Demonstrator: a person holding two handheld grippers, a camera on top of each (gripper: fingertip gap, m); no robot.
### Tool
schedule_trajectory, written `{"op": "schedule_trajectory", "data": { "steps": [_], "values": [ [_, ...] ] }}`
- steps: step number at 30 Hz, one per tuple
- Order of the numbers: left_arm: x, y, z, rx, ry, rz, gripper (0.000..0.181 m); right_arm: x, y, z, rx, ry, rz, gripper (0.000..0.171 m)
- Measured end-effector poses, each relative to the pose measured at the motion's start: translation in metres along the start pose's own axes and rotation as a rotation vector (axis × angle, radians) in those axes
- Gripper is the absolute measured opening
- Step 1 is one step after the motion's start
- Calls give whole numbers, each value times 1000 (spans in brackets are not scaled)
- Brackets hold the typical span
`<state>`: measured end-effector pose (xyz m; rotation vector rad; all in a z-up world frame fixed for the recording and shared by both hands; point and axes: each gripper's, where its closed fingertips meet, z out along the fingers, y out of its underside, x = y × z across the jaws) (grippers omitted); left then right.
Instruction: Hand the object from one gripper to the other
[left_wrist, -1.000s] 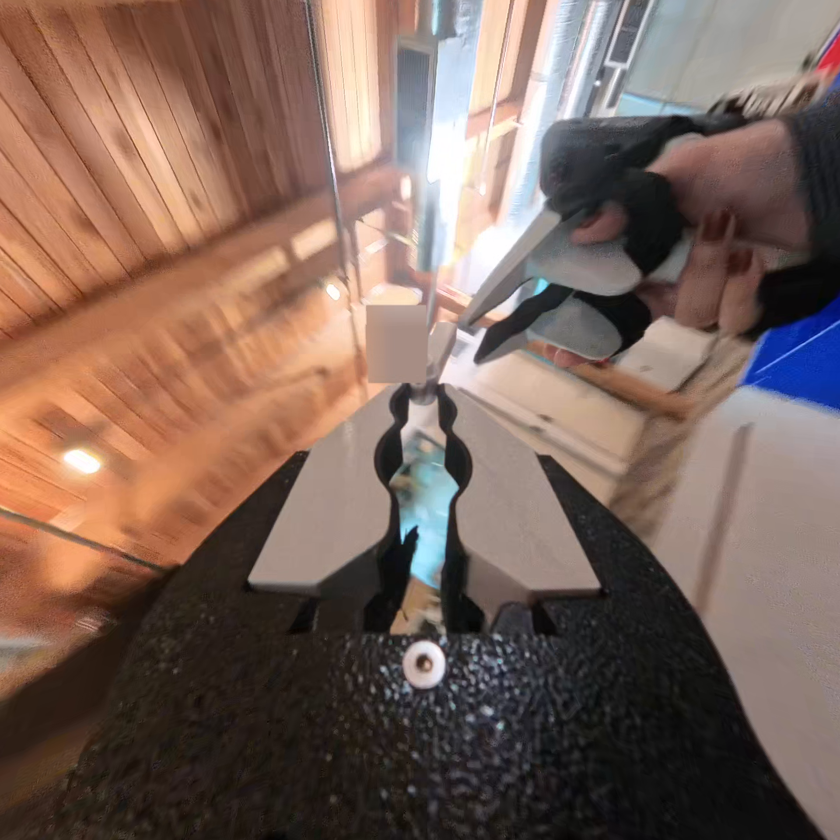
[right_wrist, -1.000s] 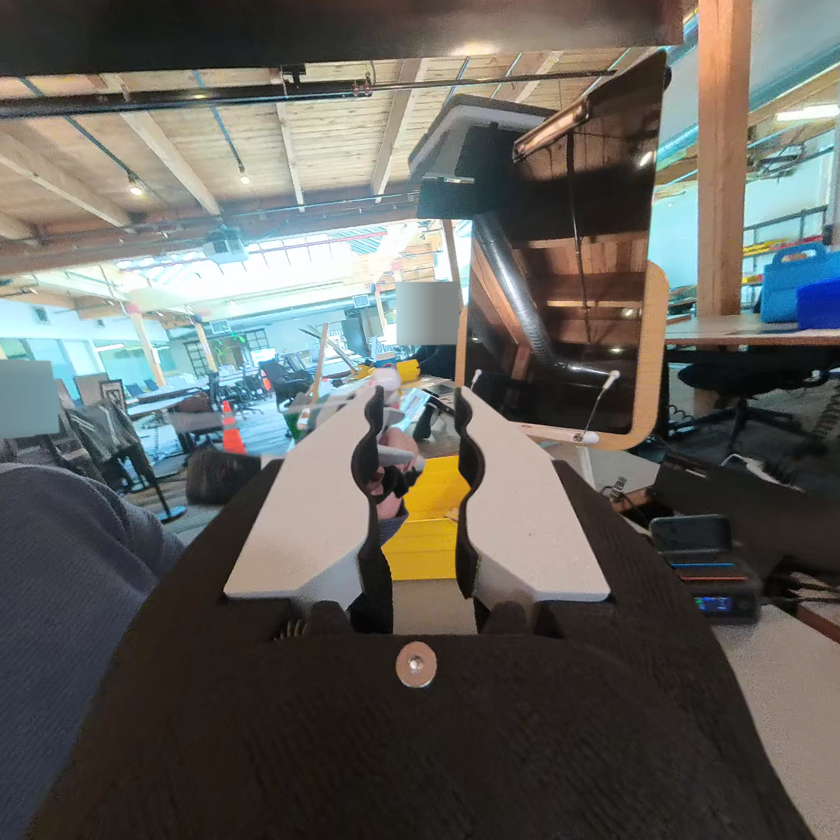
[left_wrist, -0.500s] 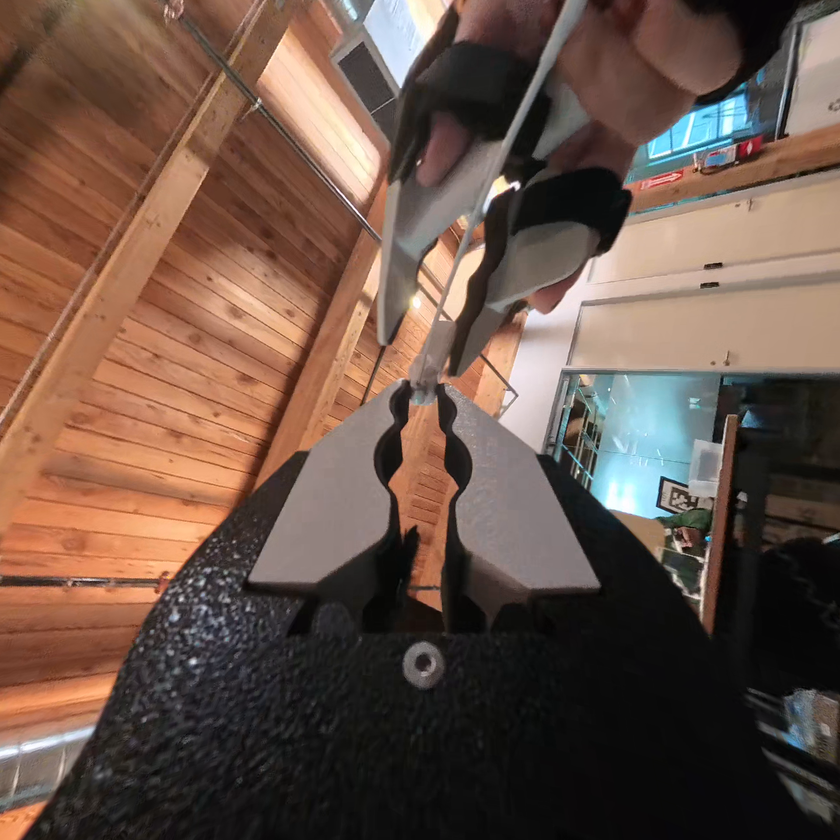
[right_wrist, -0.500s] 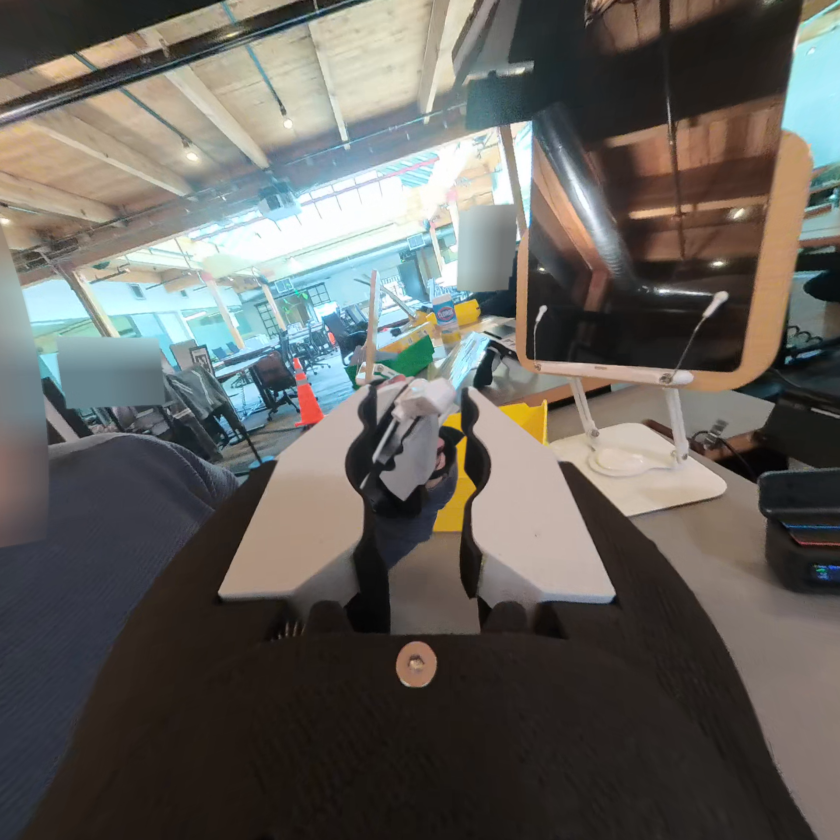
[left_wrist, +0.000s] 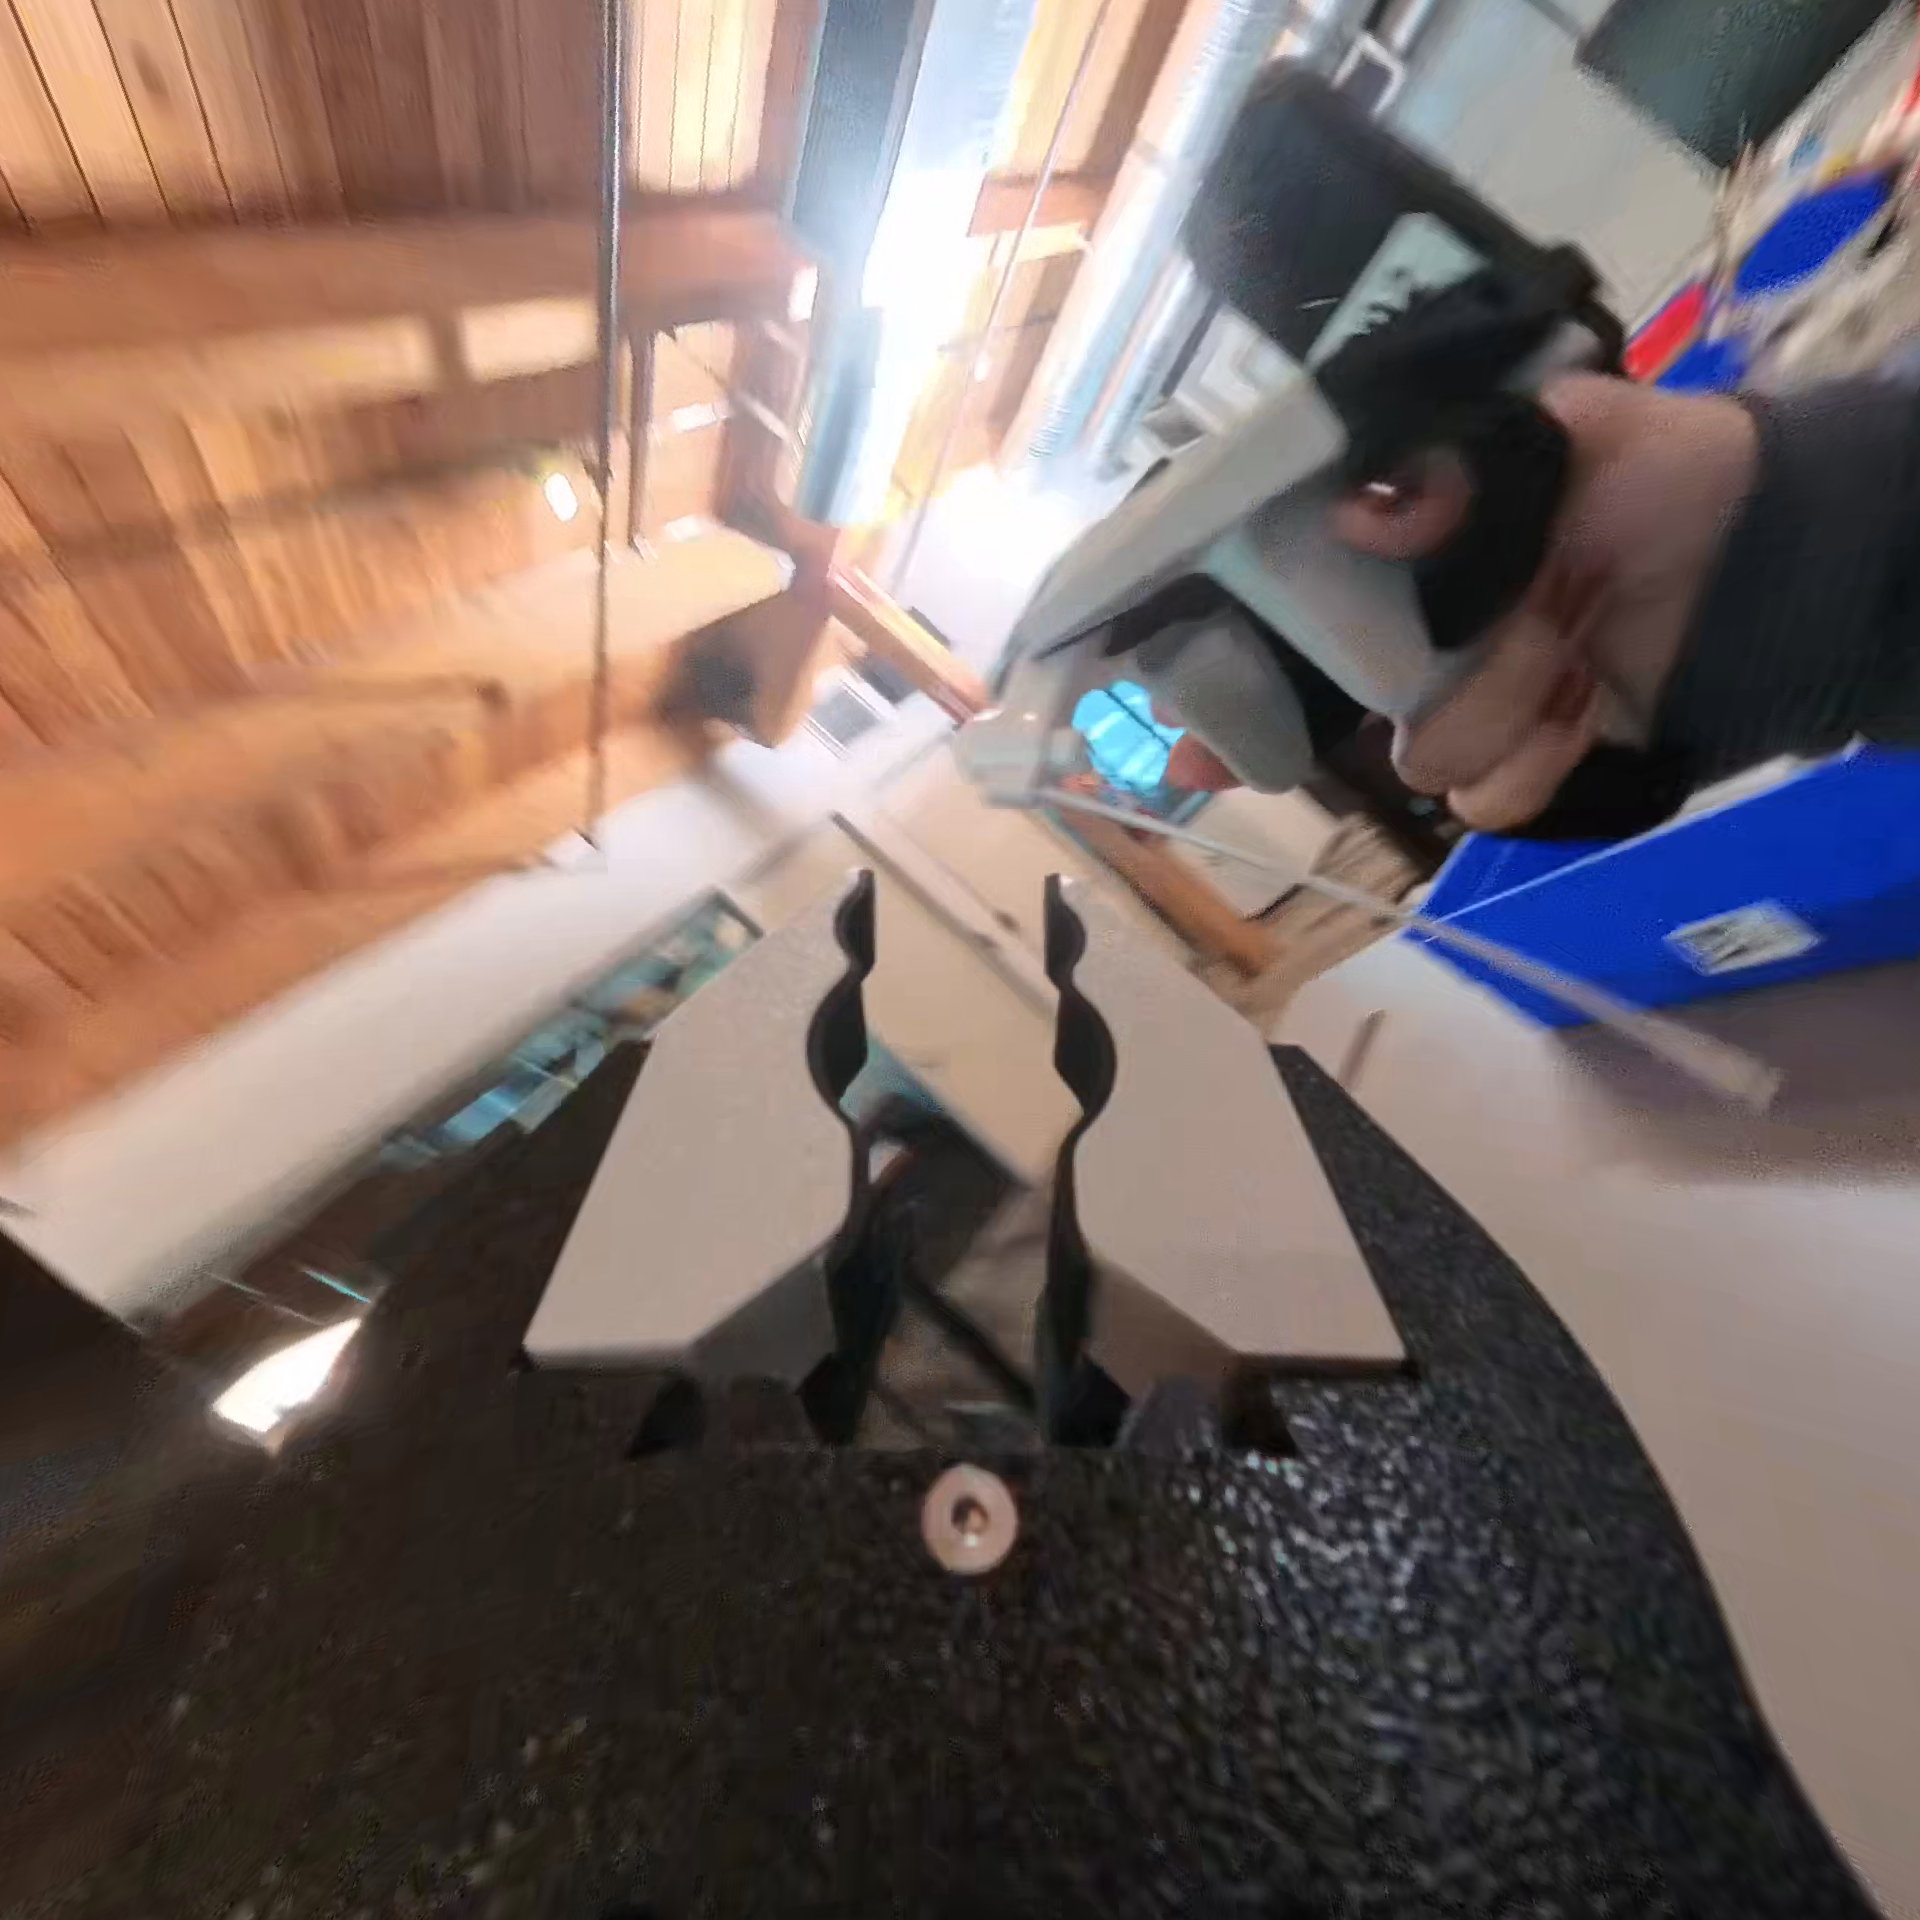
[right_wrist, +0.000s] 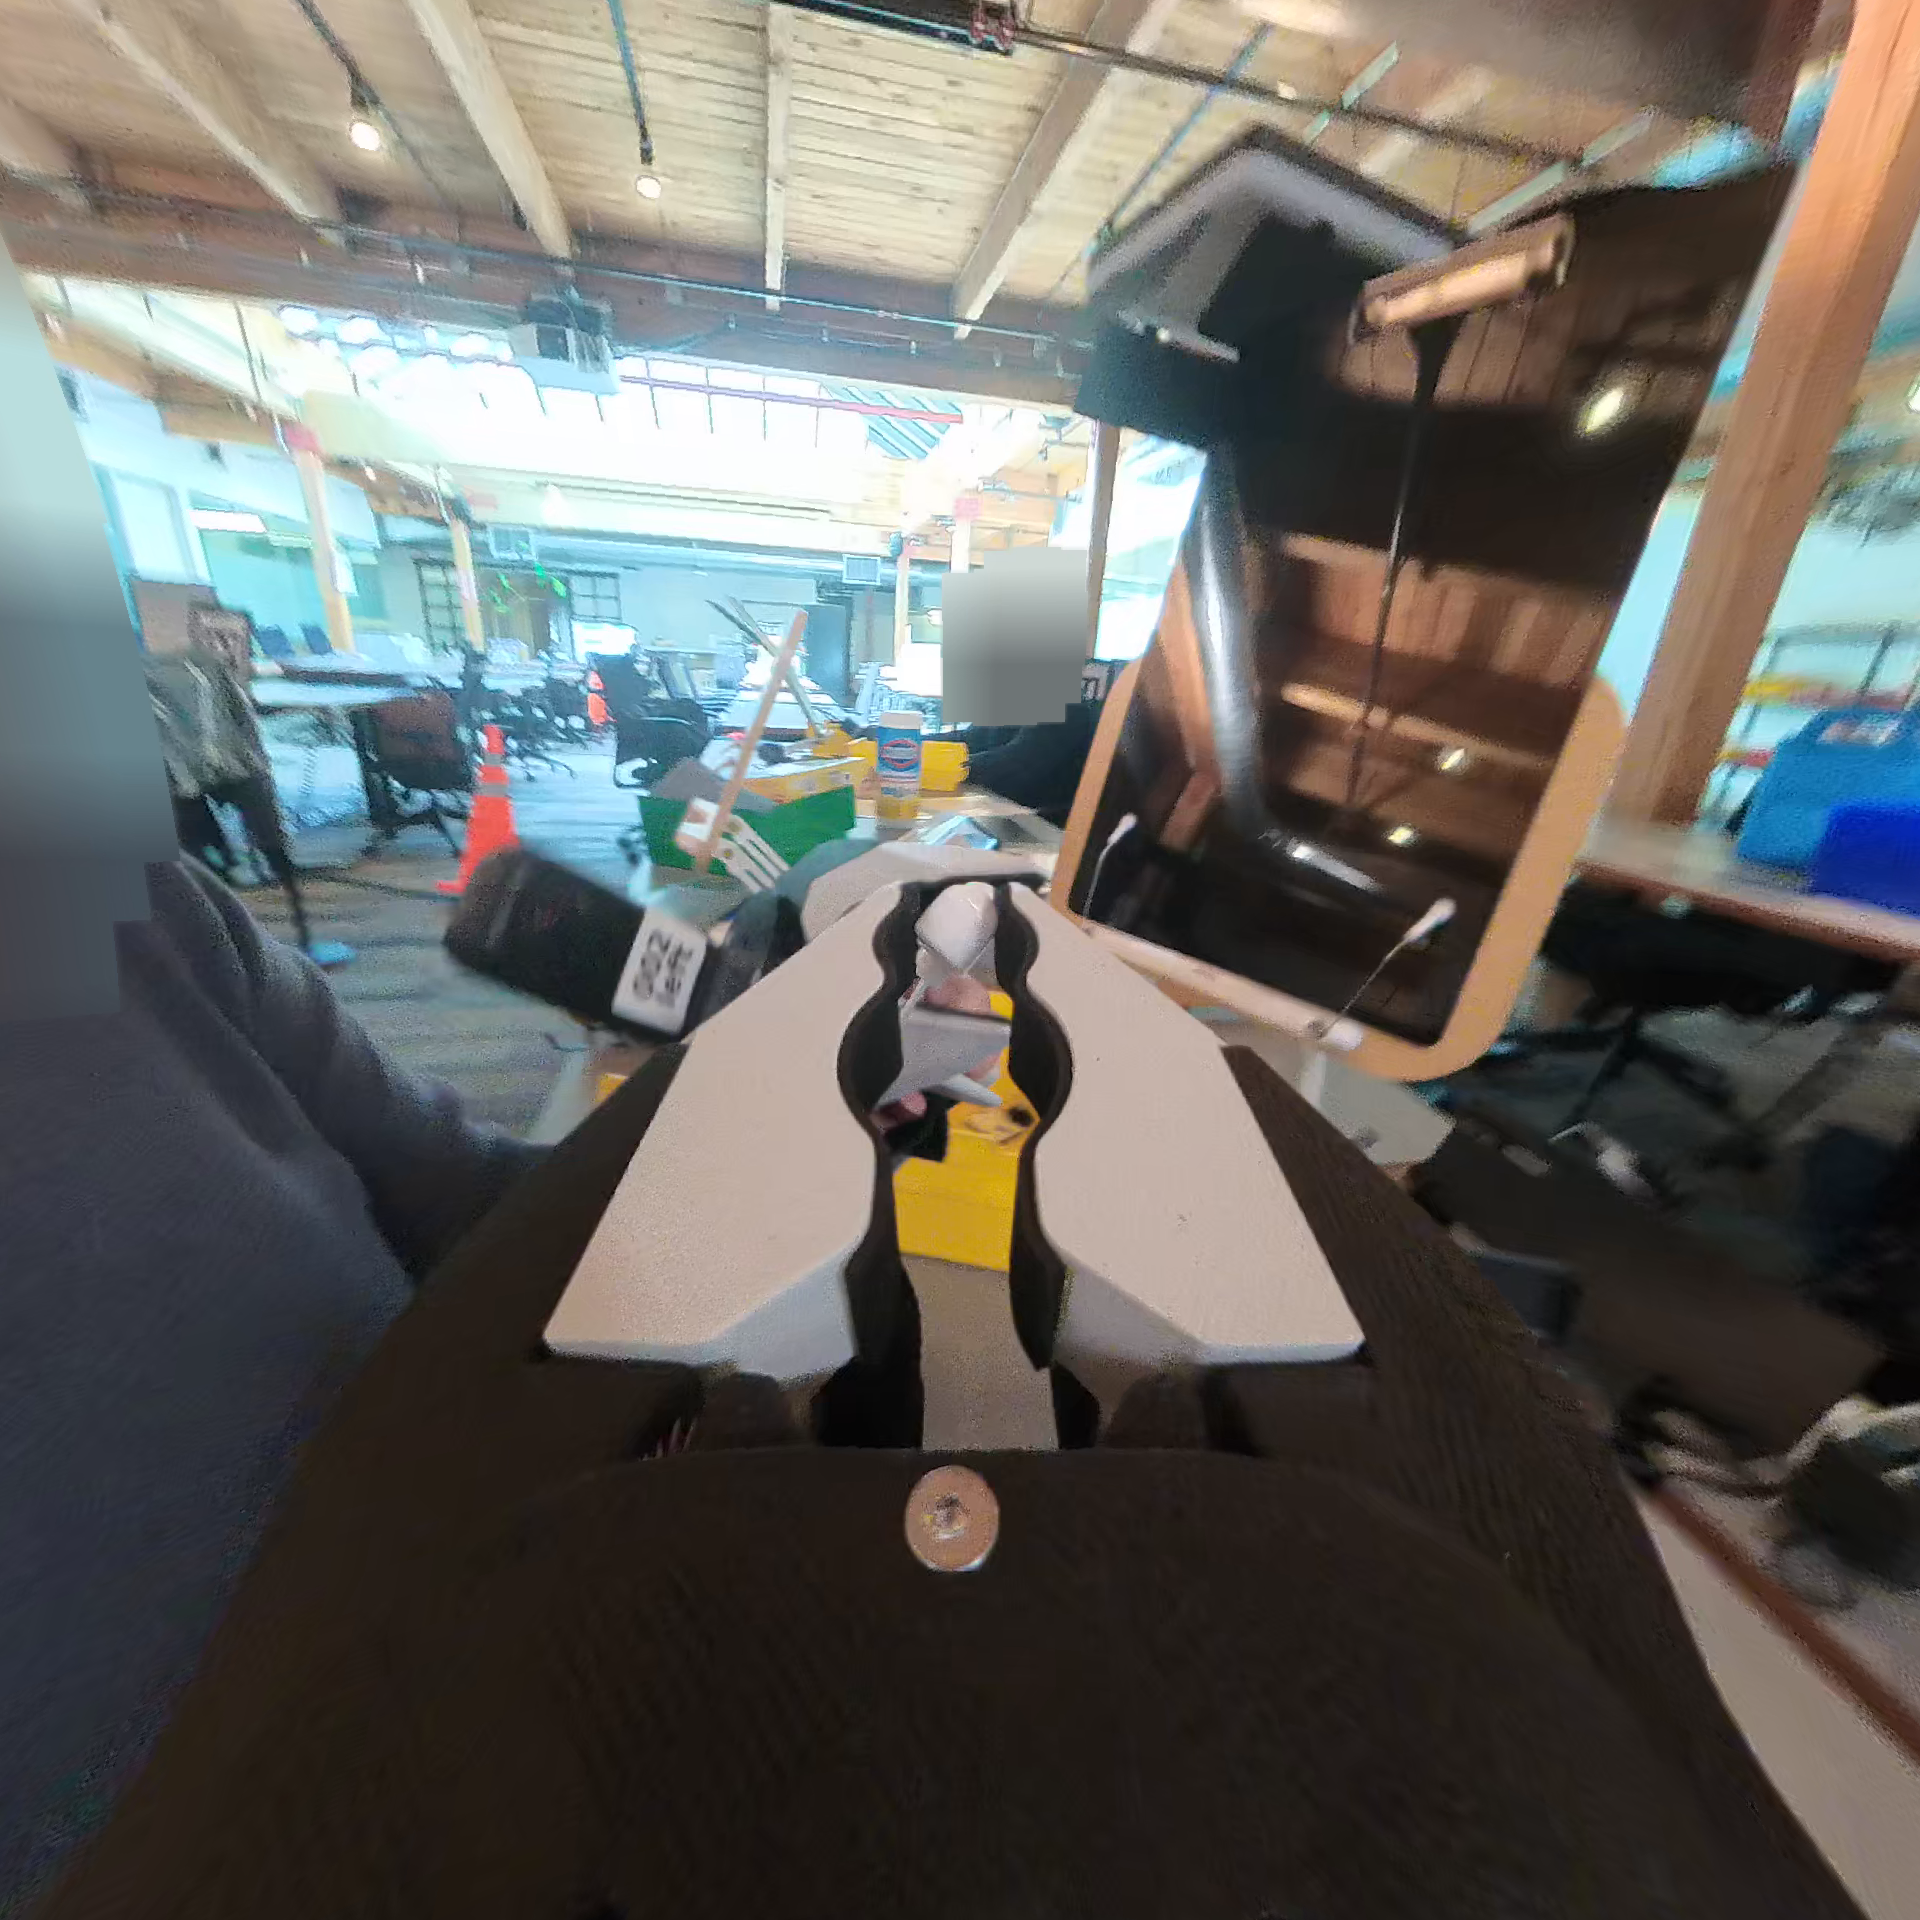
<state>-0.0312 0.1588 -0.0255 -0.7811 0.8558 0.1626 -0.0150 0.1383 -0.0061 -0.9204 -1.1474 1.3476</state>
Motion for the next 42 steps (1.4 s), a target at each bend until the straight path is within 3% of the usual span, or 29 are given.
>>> {"op": "schedule_trajectory", "data": {
  "steps": [3,6,9,15,18,19,26,30,34,37,42],
  "values": [
    [-5,10,3,-18,109,-436,20,-5,-3,-3,6,31,-184,13],
    [-2,-15,-4,157,328,-874,21,-10,-9,-4,38,41,-285,13],
    [-3,-30,-14,267,513,-1138,19,-14,-11,-5,61,29,-330,13],
    [31,-21,-9,85,644,-1125,26,-18,-14,-7,97,1,-329,12],
    [41,-21,-6,47,666,-1114,13,-18,-13,-6,98,-6,-328,12],
    [41,-22,-7,53,667,-1099,1,-18,-13,-6,95,-3,-332,12],
    [22,-14,0,53,422,-772,0,-9,-13,-7,96,51,-311,13],
    [2,-6,1,-10,212,-513,0,0,-9,-4,60,87,-244,39],
    [-6,-5,0,-72,45,-93,0,2,-1,1,6,103,-241,48],
    [2,-5,2,-113,10,172,0,-4,8,6,-61,87,-274,45],
    [14,4,7,-185,-10,439,0,-5,28,8,-238,126,-351,36]
  ]
}}
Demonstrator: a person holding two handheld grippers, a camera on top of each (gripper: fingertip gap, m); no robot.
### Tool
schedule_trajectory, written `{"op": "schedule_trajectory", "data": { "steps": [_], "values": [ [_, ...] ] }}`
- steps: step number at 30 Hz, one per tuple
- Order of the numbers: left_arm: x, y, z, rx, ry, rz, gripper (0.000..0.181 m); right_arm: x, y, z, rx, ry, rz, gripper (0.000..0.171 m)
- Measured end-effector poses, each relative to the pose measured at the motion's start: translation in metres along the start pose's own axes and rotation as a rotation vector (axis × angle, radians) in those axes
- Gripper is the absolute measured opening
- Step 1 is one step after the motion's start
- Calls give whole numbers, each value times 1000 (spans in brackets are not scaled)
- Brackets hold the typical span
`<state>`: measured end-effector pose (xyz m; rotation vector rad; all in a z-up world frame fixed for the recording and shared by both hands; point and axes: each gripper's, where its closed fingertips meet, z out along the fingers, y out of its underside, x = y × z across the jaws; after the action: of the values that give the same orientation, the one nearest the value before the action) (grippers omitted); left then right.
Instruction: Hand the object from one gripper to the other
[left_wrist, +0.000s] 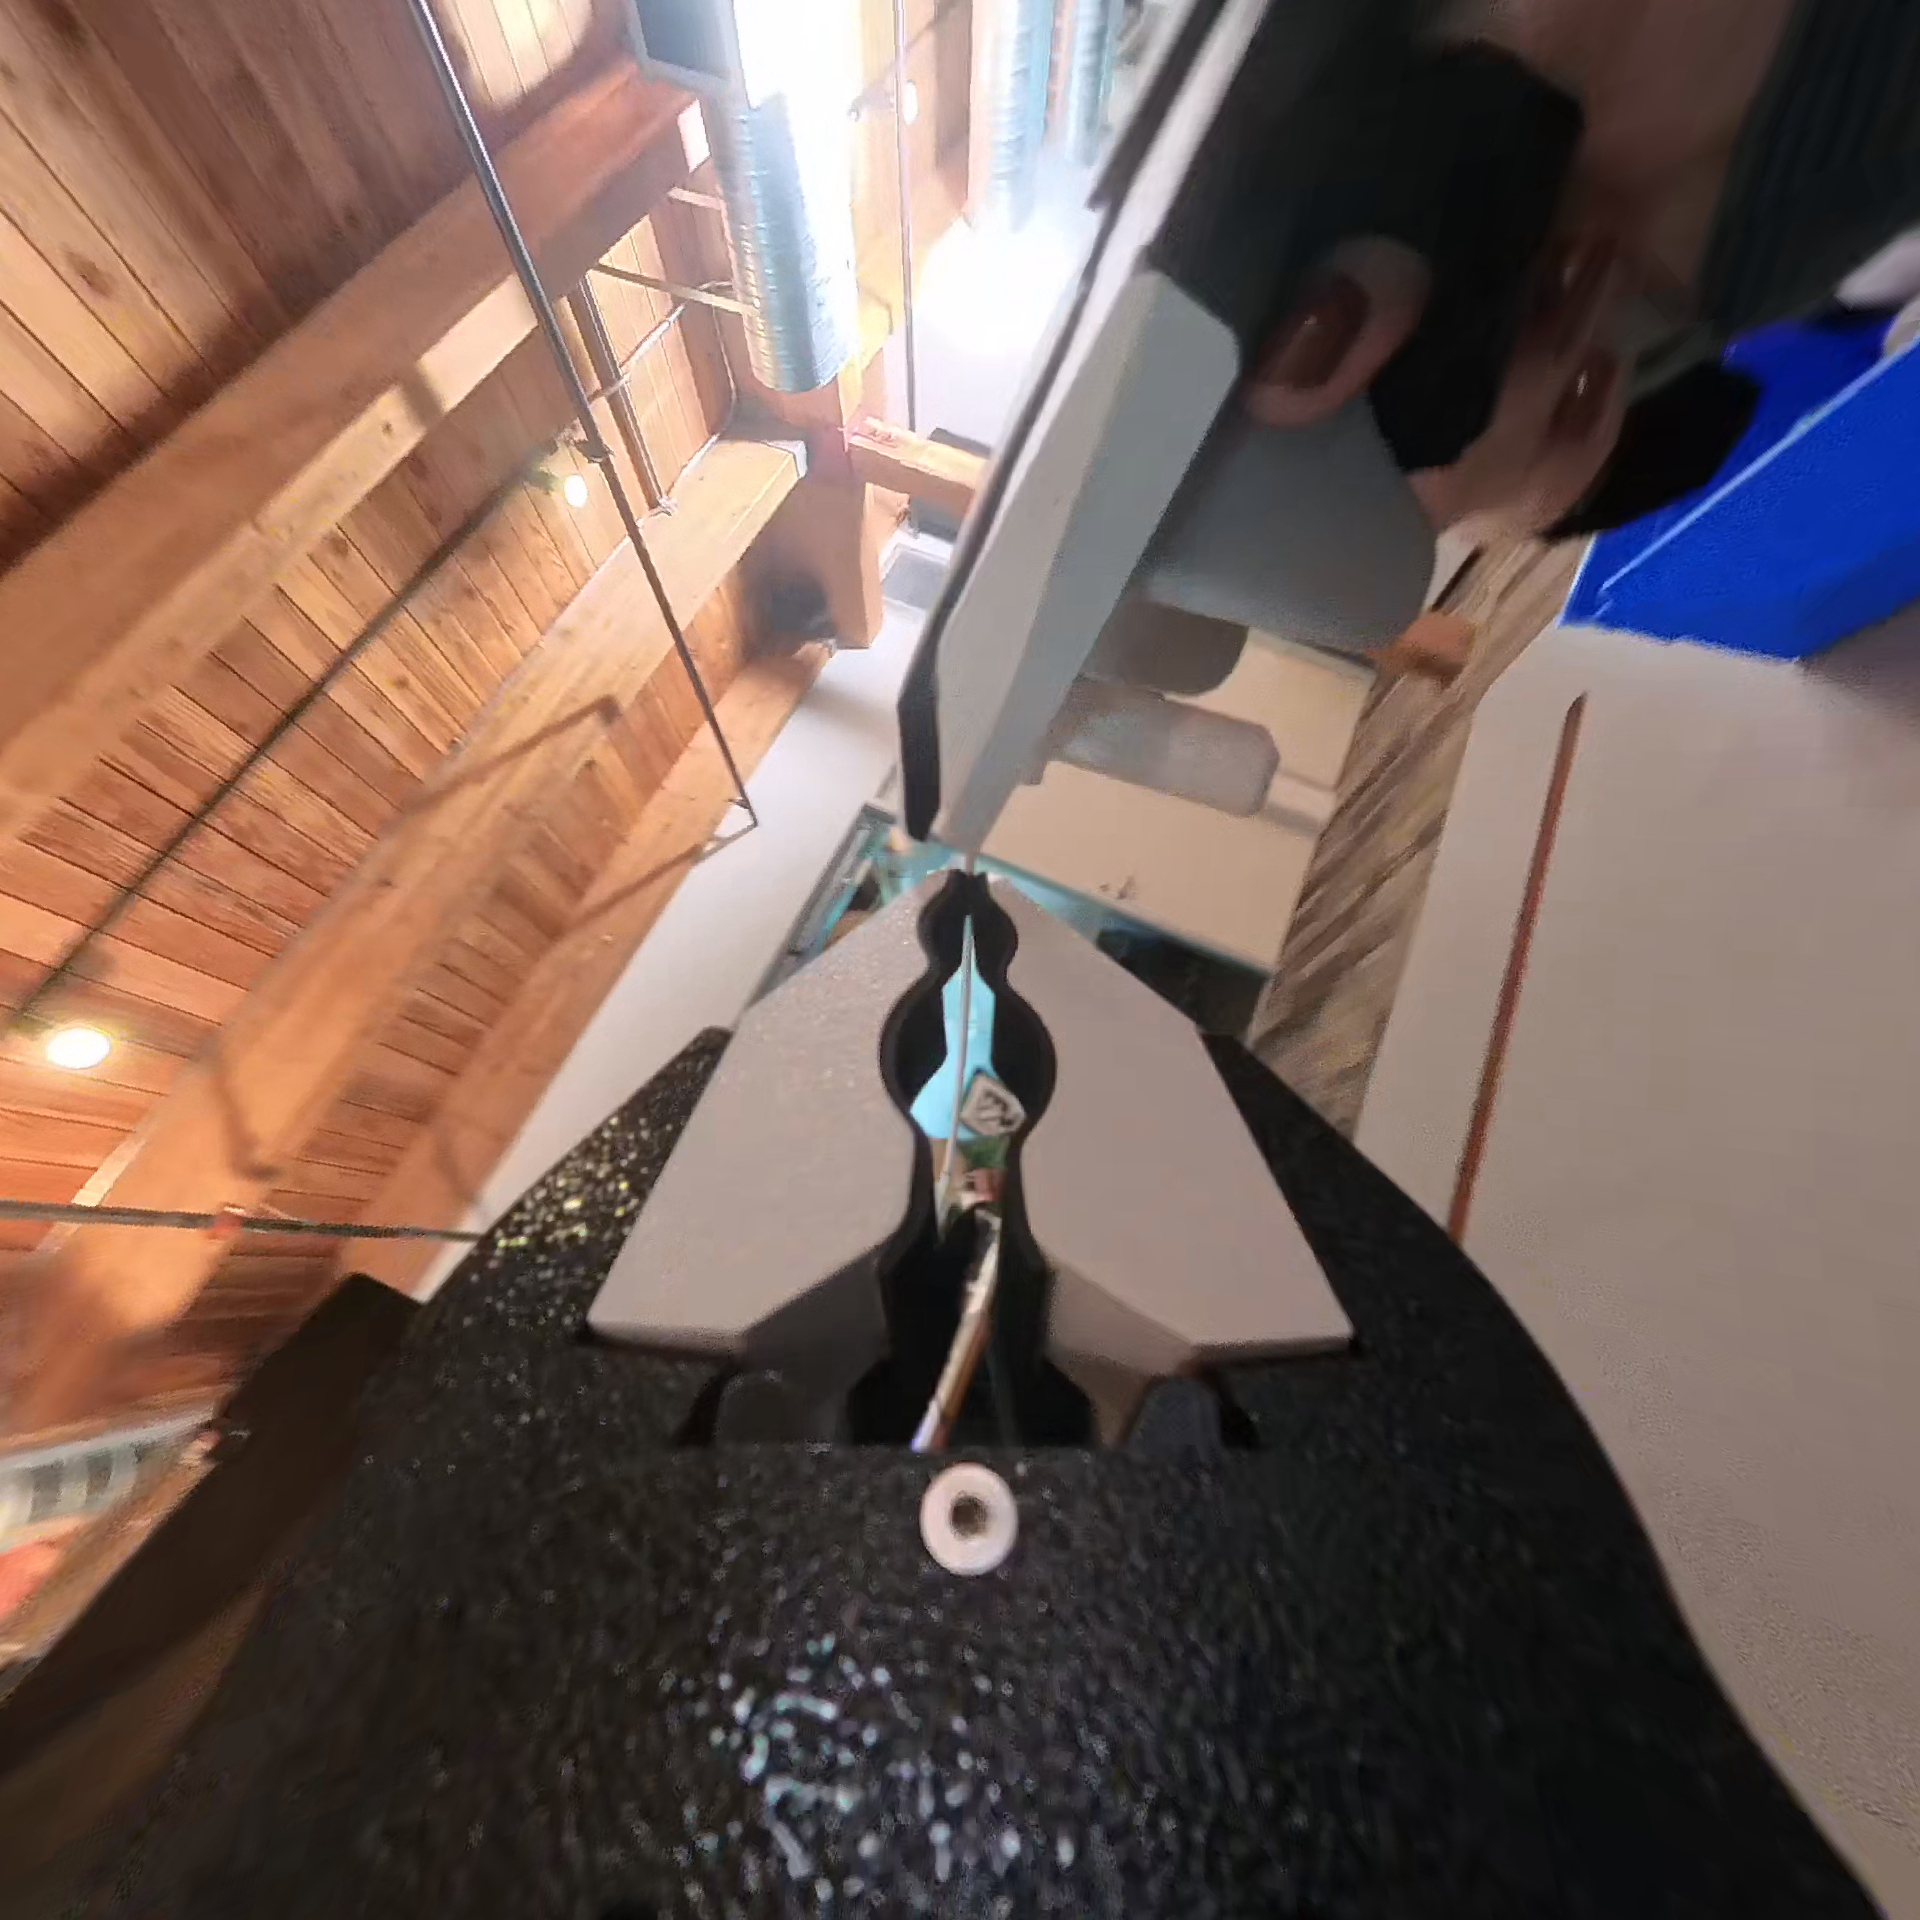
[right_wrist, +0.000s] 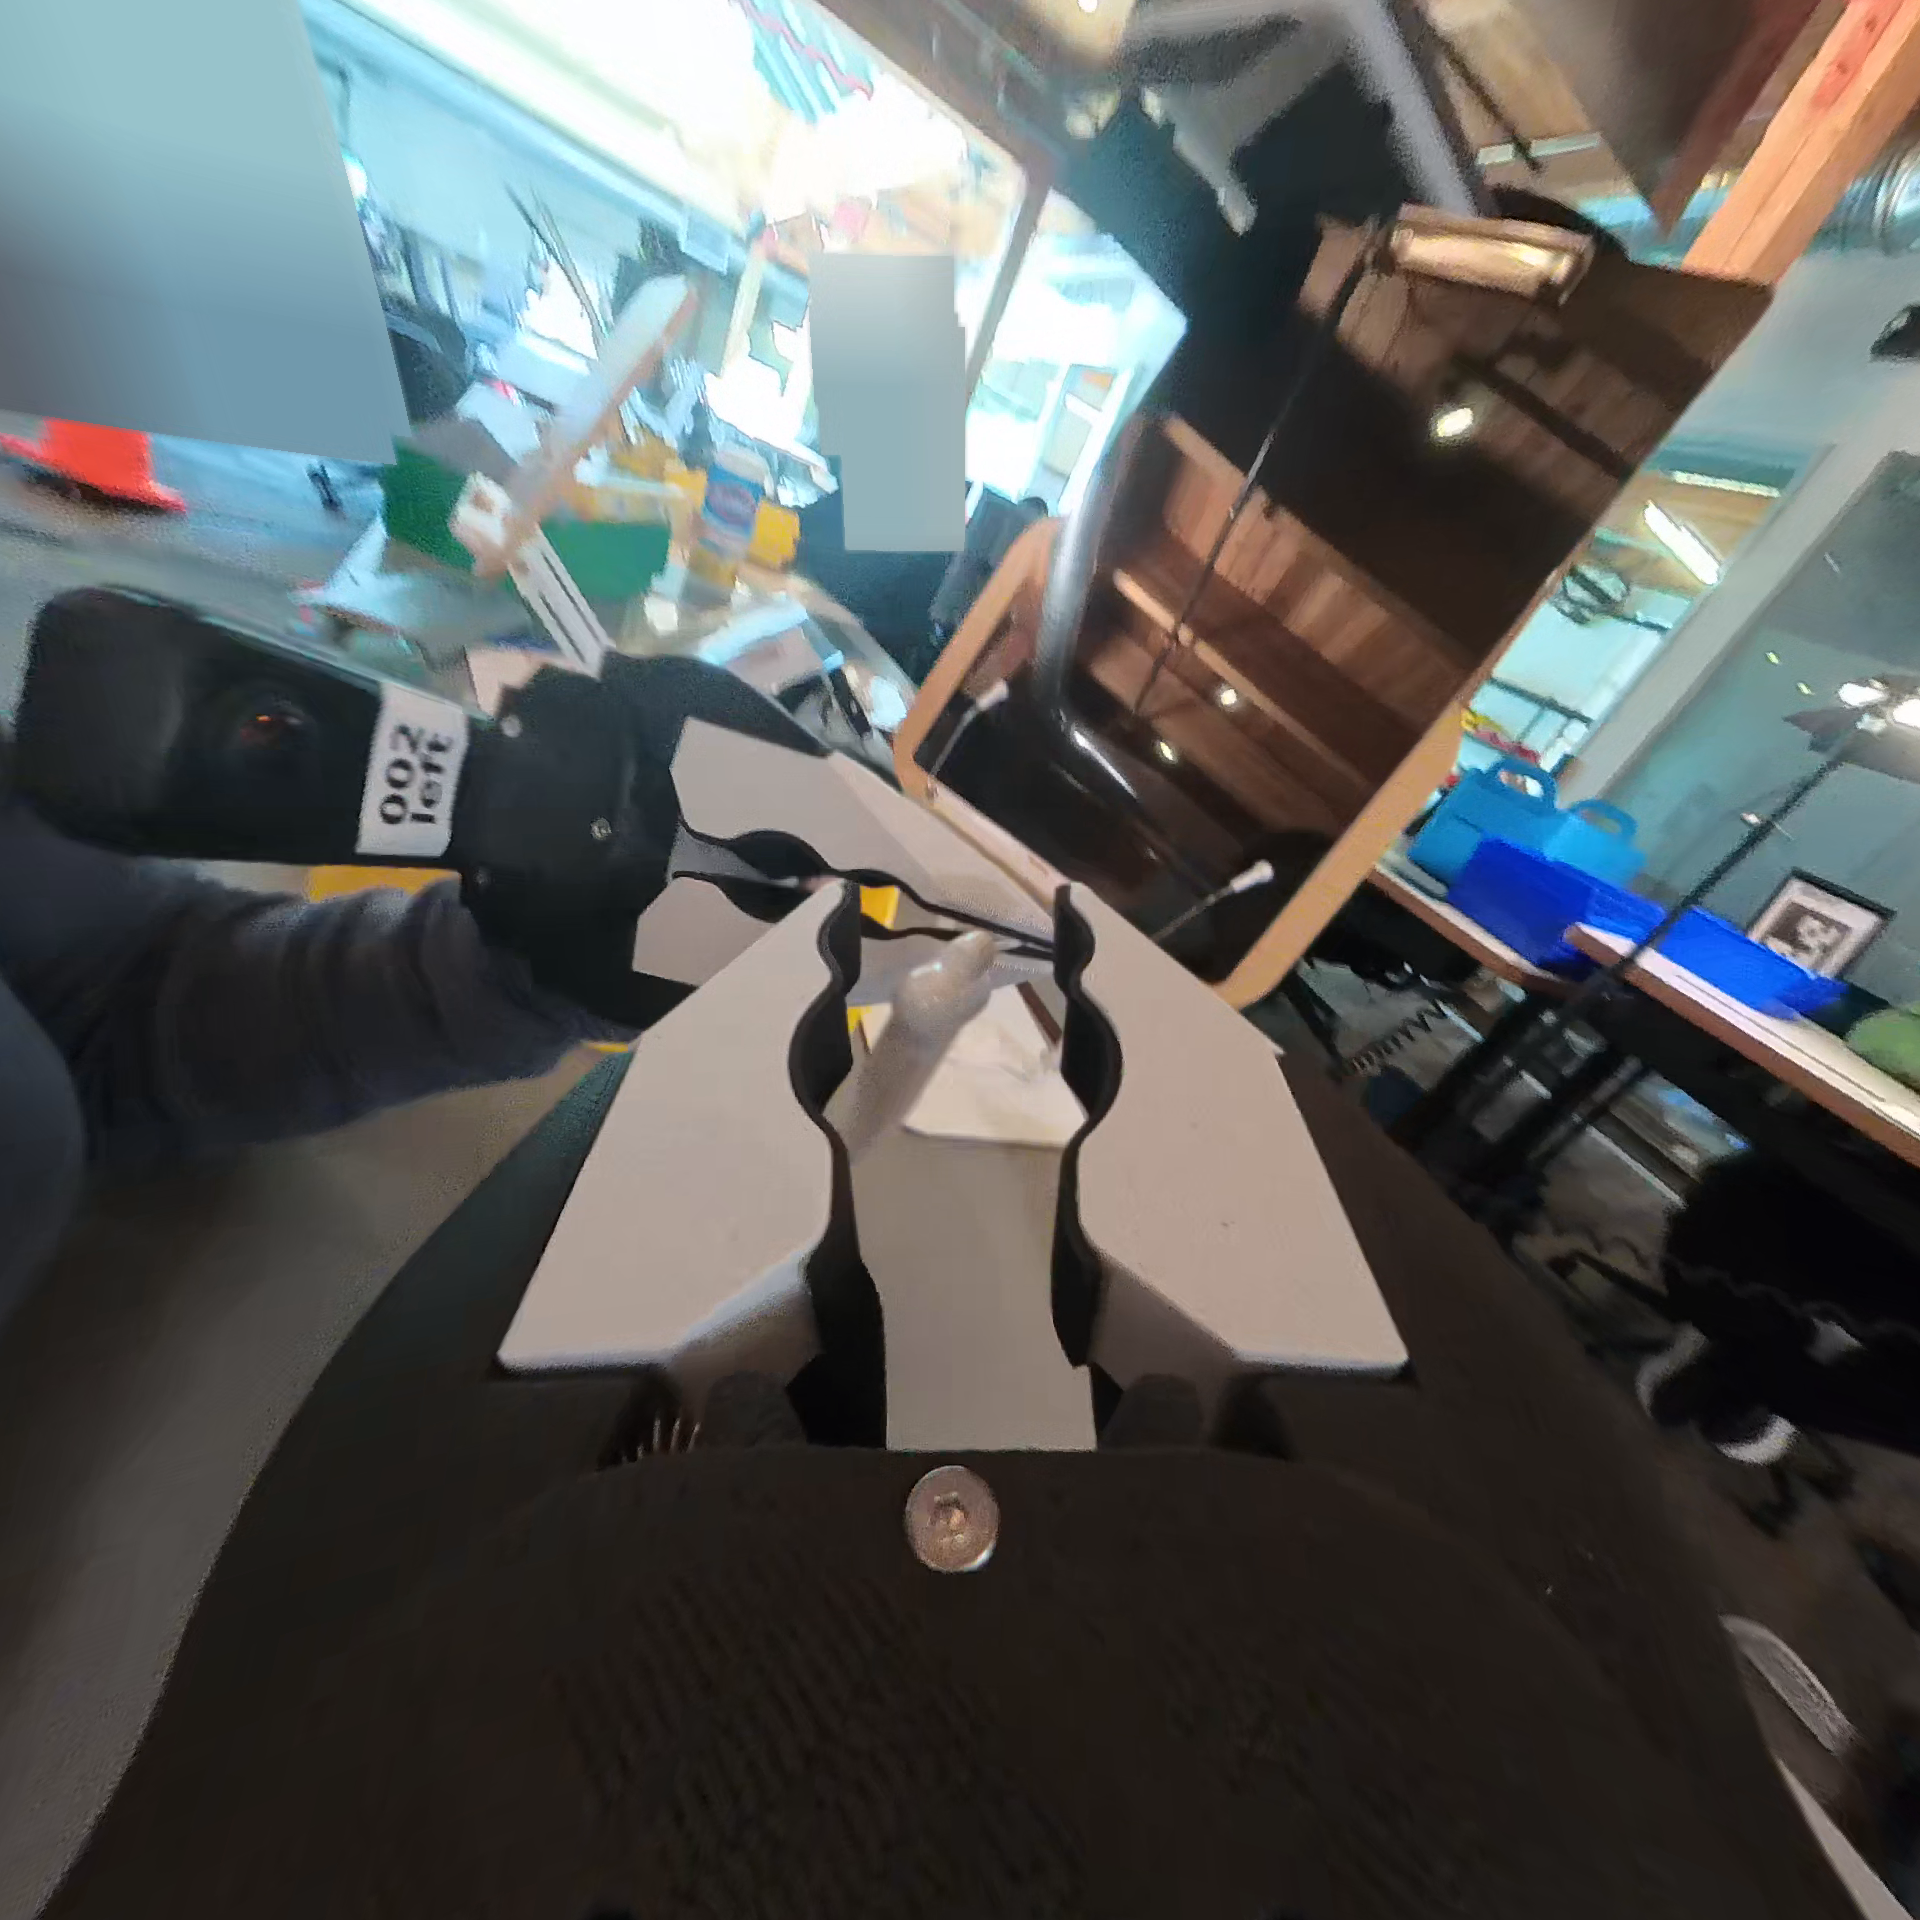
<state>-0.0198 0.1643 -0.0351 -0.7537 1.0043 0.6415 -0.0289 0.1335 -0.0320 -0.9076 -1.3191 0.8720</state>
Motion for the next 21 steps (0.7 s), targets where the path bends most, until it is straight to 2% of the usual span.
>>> {"op": "schedule_trajectory", "data": {
  "steps": [4,7,11,17,21],
  "values": [
    [3,2,1,-42,-42,203,0,3,19,1,-167,68,-82,25],
    [8,5,2,-60,-48,308,0,9,27,-2,-250,130,-143,5],
    [13,5,4,-77,-51,357,0,11,35,-7,-329,154,-171,4],
    [0,-2,4,-29,-102,133,2,16,22,-14,-293,202,-219,4],
    [-16,11,4,-74,-142,-2,21,28,16,-32,-279,280,-228,4]
  ]
}}
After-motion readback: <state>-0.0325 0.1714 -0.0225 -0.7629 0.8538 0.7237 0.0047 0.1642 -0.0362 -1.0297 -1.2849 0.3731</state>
